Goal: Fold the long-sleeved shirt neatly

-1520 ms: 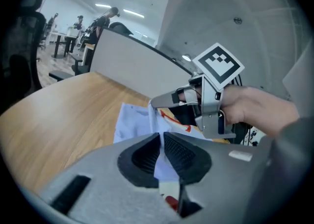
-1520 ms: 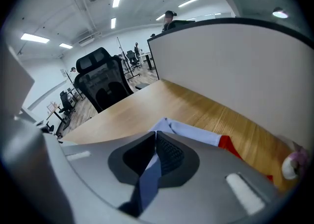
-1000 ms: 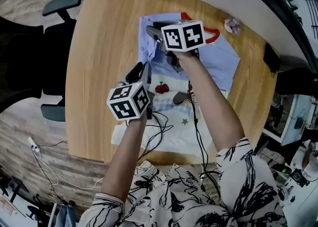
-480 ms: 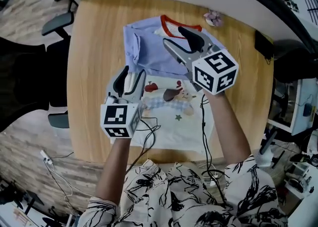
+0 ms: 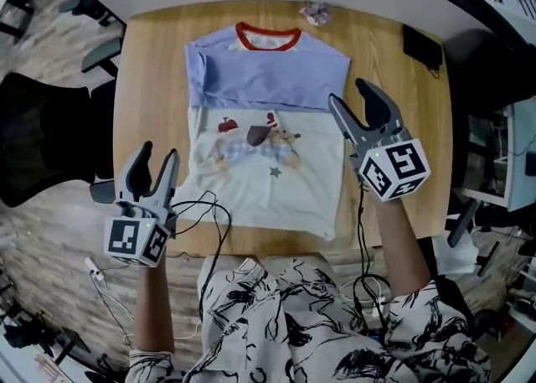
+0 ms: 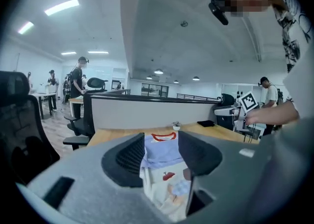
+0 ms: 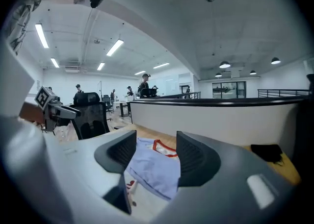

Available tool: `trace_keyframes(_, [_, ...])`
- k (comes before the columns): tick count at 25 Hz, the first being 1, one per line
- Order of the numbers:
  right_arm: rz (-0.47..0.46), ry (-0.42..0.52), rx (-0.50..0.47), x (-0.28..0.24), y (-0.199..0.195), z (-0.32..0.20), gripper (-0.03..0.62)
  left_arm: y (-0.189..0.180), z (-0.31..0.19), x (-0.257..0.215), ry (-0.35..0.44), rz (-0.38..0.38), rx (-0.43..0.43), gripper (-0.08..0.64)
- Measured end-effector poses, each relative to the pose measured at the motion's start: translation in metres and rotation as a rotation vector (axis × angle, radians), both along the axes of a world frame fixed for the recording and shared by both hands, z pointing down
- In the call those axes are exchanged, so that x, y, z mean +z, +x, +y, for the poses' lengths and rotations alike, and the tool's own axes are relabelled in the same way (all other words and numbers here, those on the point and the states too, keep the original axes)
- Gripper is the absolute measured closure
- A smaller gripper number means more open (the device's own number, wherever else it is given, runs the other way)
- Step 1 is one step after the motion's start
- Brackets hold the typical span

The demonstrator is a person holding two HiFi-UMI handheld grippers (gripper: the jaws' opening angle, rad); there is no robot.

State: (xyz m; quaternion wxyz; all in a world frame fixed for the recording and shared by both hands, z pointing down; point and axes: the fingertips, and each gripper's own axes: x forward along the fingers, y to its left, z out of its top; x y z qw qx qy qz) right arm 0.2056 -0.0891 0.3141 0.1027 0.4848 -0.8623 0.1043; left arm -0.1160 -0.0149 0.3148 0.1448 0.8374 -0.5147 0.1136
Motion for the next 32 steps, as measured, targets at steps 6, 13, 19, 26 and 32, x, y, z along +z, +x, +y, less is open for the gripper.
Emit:
trace_keyframes(6, [0.018,-0.057,0.115,0.015,0.038,0.094,0.319,-0.027,0.051,-0.007,-0.007,-0.052,0.04,0.334])
trace_keyframes(13, [0.04,-0.127,0.268,0.054,0.03,0.205,0.319,-0.063,0.117,-0.003,0.0,-0.077,0.129,0.334])
trace_keyframes(19, [0.11,-0.195,0.301,0.096,0.01,0.285,0.318,-0.081,0.168,0.027,-0.047,-0.088,0.184,0.333])
trace_keyframes(26, [0.207,-0.338,0.292,0.166,0.012,0.343,0.314,-0.082,0.202,0.083,-0.125,-0.125,0.223,0.333])
trace_keyframes(32, [0.136,-0.426,0.332,0.218,0.029,0.355,0.316,-0.079,0.206,0.18,-0.187,-0.284,0.316,0.324])
